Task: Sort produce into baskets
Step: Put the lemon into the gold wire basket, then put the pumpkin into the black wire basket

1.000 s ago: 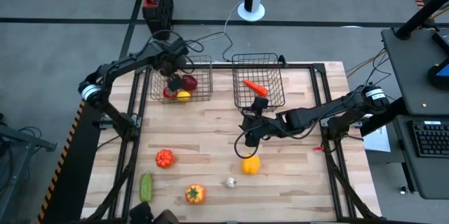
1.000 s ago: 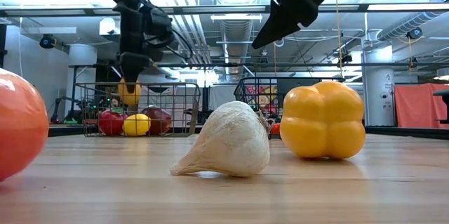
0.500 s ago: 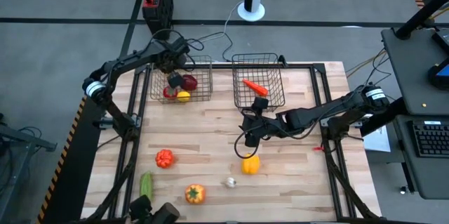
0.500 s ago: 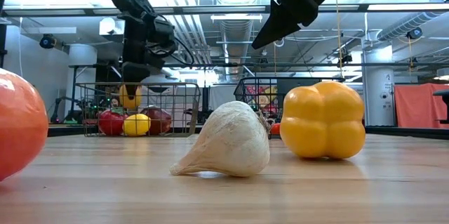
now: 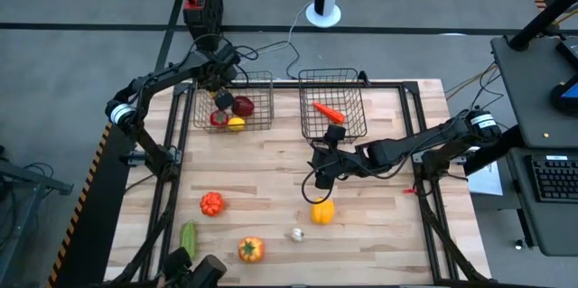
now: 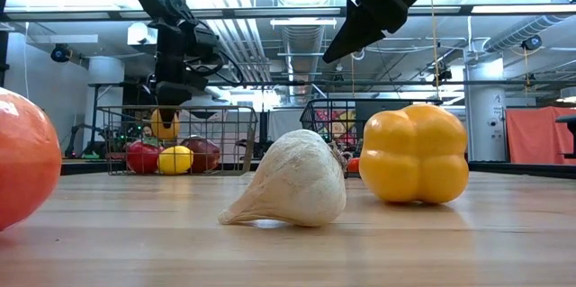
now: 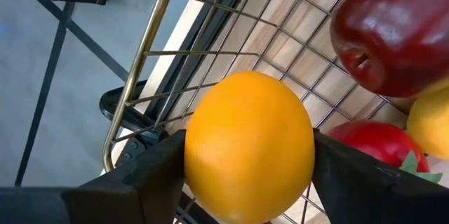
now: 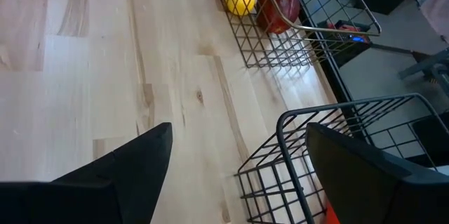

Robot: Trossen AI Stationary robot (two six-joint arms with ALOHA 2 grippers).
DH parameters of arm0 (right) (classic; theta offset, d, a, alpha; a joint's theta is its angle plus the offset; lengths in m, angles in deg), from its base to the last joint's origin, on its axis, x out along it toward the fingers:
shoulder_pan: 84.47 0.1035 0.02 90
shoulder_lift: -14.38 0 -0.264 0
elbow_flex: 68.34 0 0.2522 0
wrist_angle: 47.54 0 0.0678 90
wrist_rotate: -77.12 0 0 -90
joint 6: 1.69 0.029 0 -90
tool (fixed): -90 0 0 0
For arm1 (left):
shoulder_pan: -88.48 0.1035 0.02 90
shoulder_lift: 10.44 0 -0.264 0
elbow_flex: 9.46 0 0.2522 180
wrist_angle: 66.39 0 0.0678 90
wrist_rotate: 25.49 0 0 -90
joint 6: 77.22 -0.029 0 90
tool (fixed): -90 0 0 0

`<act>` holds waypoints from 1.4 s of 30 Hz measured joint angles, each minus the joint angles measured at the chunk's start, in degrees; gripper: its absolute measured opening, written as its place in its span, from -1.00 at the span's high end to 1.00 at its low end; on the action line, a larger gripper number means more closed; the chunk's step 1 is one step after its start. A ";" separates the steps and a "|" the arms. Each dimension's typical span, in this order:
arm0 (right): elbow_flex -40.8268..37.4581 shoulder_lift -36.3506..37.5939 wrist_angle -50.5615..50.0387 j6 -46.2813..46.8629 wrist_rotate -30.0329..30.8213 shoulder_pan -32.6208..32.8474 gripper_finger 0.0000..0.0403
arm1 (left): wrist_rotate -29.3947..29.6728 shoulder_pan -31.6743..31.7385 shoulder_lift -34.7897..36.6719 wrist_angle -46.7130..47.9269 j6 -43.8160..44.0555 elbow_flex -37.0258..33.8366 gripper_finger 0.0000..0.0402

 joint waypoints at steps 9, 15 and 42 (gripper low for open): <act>-0.02 0.00 0.00 -0.09 0.01 0.00 -0.58 | -0.04 0.00 0.00 -0.42 0.14 0.00 -0.30; -0.07 -0.02 0.01 0.28 0.01 0.00 -0.56 | -0.04 0.07 0.00 -0.59 -0.34 0.00 -0.30; -0.07 -0.02 -0.03 0.96 0.01 0.00 -0.56 | -4.50 0.04 0.00 -2.10 -0.66 -0.04 -0.59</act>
